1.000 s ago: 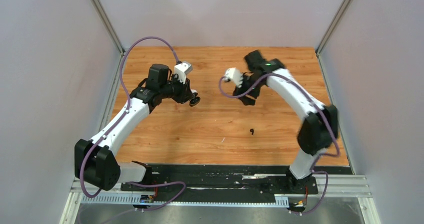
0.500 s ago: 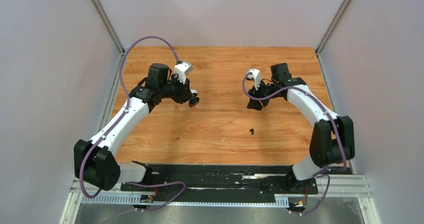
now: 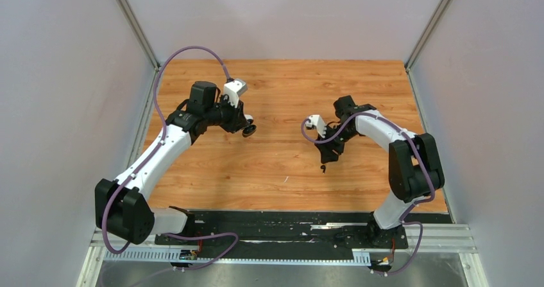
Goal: Insert the wireless bluetooth earbuds into the charging case
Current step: Pick up the earbud from the center of the board.
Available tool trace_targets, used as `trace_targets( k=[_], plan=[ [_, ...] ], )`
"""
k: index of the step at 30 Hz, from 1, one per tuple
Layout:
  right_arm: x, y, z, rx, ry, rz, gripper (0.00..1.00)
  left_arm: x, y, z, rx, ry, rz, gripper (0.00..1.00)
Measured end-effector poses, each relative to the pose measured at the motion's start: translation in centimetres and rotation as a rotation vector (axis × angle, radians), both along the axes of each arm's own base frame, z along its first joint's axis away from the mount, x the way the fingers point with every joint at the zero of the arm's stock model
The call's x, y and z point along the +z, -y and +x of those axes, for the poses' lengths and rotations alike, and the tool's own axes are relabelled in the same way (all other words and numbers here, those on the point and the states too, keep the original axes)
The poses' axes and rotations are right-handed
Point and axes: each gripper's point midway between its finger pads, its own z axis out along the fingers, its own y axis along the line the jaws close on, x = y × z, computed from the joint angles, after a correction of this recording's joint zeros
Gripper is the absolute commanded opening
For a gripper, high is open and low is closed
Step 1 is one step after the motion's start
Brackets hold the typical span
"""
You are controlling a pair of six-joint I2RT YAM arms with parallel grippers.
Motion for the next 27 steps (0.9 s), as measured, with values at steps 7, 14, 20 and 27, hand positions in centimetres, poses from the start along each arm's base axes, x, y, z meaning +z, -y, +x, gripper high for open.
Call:
trace_targets(
  k=[7, 14, 20, 27],
  plan=[
    [-3.1, 0.7, -2.4, 0.06, -0.032, -0.133, 0.45, 0.1, 0.1, -0.1, -0.009, -0.002, -0.006, 0.0],
    [-3.7, 1.1, -1.3, 0.051, 0.011, -0.18, 0.41, 0.1, 0.2, -0.2, -0.015, -0.003, -0.012, 0.0],
    [-4.3, 1.0, -1.4, 0.042, -0.009, -0.192, 0.41, 0.1, 0.3, -0.2, -0.018, -0.005, -0.016, 0.0],
    [-4.3, 0.5, -1.7, 0.059, -0.01, -0.187, 0.41, 0.2, 0.3, -0.3, -0.022, -0.006, -0.019, 0.0]
  ],
)
